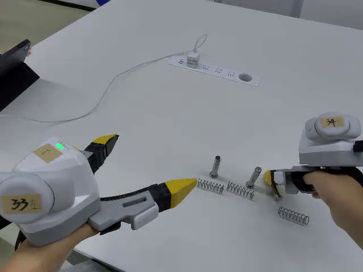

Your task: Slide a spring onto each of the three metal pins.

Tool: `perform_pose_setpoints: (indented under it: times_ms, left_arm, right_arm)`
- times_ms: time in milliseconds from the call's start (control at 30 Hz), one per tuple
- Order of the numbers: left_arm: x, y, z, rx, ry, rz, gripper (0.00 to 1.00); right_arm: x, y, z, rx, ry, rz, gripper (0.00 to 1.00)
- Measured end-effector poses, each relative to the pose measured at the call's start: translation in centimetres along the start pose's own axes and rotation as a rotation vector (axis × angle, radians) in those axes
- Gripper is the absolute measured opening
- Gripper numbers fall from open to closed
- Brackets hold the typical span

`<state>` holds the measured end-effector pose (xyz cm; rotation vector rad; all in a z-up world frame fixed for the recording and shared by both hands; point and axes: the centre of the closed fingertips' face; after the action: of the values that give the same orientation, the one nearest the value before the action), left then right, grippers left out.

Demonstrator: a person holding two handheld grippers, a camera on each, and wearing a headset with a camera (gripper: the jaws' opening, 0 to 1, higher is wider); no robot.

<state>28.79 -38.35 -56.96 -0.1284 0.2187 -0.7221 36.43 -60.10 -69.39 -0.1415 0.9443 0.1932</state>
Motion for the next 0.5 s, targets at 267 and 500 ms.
perform_pose_setpoints:
  times_ms: [267, 500]
  left_arm:
    - [0.0, 0.1, -0.2, 0.000, 0.010, 0.004, 1.00]
    - [0.1, -0.1, -0.3, -0.002, 0.013, -0.004, 1.00]
  right_arm:
    - [-0.4, -0.2, 0.8, -0.012, -0.050, 0.001, 0.07]
    - [-1.1, -0.4, 1.1, -0.013, -0.090, 0.003, 0.07]
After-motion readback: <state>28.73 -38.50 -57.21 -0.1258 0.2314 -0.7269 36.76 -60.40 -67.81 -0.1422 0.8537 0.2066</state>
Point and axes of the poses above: the centre of the closed fingertips' face, and the gripper's own axes: x roughly forward along the fingers, y roughly to its left, z roughly out of its top, and after that the axes turned 13 degrees about -z, right-handed
